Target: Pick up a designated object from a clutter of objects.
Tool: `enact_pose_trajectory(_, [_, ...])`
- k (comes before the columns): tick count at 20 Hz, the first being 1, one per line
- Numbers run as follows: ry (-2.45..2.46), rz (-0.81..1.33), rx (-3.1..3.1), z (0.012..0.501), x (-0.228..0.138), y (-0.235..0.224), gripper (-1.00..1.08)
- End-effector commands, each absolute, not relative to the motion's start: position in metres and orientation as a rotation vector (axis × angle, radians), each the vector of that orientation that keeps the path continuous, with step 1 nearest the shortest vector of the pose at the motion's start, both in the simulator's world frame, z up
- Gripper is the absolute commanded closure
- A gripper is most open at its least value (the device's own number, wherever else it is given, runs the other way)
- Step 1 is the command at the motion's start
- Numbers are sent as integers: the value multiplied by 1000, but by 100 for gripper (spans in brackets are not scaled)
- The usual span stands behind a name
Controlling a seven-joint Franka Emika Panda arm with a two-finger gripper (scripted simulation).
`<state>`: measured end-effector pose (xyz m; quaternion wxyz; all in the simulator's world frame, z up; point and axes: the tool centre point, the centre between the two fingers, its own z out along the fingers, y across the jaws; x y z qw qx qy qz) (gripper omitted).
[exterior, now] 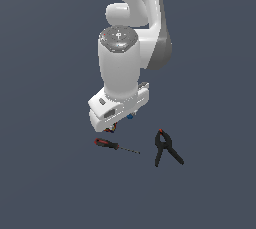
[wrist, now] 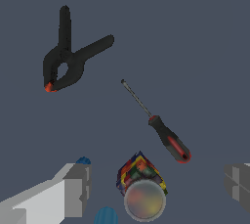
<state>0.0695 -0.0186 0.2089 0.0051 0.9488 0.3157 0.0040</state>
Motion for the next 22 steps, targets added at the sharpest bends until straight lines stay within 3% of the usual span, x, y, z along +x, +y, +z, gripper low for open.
enact_pose_trajectory(1, [1084,10,2937,196,74,-22,-92])
enact_pose_trajectory(22, [1795,-2,2573,92,94,-45,-92])
